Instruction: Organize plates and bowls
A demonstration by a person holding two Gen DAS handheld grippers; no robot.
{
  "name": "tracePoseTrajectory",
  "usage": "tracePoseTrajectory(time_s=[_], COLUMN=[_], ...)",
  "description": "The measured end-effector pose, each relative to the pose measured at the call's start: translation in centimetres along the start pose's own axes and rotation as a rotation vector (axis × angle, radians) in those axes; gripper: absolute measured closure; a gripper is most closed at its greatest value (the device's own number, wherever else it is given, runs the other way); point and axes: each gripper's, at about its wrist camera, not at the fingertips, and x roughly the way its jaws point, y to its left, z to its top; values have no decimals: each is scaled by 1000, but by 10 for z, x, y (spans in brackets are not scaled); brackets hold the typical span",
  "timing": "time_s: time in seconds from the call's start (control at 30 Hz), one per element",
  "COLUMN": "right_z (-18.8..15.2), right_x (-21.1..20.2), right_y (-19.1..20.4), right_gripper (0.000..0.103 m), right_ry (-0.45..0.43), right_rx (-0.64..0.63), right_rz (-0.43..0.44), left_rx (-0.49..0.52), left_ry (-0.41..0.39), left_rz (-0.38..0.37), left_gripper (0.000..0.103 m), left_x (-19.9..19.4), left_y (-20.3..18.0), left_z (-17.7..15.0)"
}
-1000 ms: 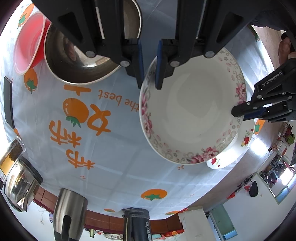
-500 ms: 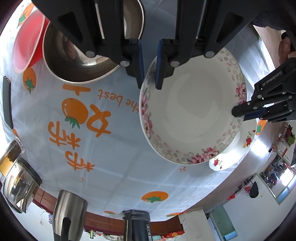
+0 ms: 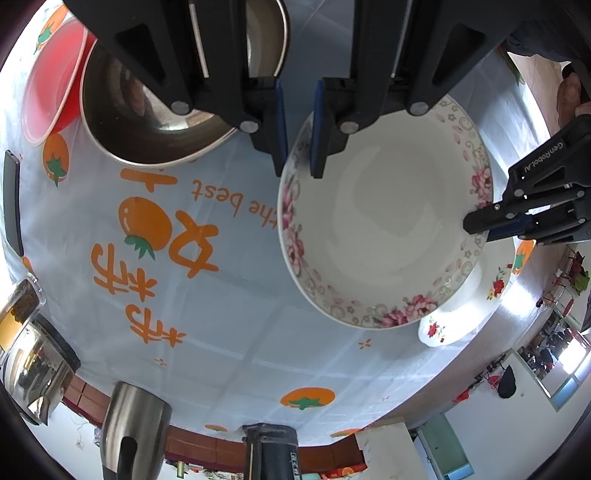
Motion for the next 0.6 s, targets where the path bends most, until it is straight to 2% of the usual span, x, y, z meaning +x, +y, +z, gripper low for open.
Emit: tracePoseTrajectory(time_s=[0.6], right_z=[-1], right_x=[0], right_y=[4], right_gripper=[91], right_ry=[6], right_rx=[-35], right_rz=[-20], left_rx=[-6], left_ry=[10], left_rz=[1], left_gripper=[88], left_x=[-1], left_y=[-2], left_z=[-8])
